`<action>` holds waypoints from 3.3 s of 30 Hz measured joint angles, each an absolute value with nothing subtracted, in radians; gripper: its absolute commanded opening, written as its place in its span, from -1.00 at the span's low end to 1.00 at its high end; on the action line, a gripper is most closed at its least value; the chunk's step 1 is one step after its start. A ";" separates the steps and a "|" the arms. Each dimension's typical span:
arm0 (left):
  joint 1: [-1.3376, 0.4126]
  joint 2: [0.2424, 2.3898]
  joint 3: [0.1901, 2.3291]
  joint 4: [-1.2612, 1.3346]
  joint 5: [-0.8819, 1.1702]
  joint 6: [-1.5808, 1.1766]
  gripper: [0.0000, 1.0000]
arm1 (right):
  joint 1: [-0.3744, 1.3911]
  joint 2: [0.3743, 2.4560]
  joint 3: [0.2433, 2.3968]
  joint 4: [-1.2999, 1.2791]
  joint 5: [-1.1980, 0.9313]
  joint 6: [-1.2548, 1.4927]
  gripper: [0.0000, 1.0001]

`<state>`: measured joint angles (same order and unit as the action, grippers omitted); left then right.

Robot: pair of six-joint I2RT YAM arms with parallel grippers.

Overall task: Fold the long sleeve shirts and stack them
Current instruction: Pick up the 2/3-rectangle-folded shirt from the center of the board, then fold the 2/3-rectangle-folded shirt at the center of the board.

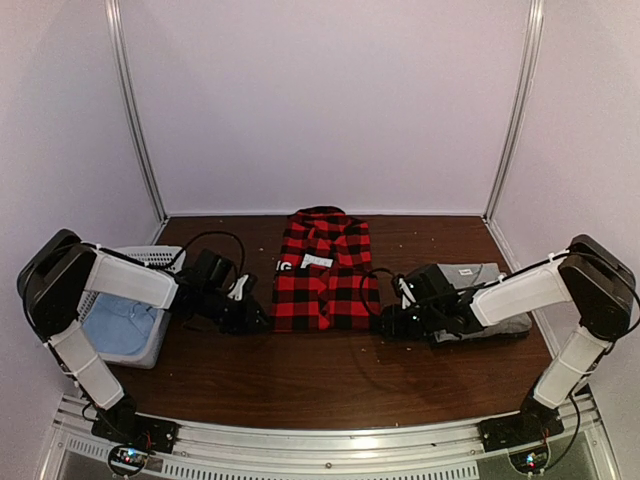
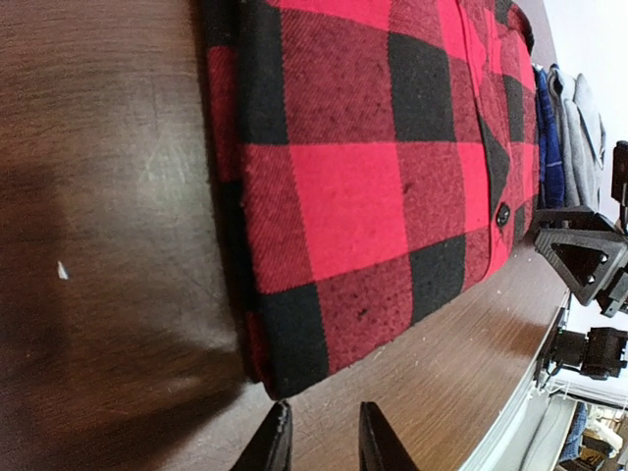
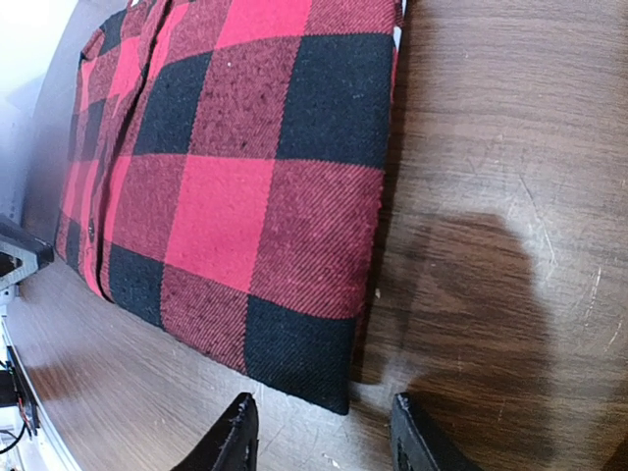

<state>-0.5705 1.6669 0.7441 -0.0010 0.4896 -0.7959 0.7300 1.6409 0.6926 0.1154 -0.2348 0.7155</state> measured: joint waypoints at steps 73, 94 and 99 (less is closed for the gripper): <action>-0.590 1.521 1.145 -0.424 0.402 -0.743 -1.00 | 0.714 1.366 0.950 -0.174 -0.113 0.678 -1.00; -0.341 2.460 1.826 -0.223 0.636 -0.672 -1.00 | 0.416 2.349 1.687 -0.101 -0.343 0.522 -1.00; -0.371 2.252 1.512 -0.176 0.628 -0.691 -1.00 | 0.469 2.157 1.395 -0.049 -0.340 0.535 -1.00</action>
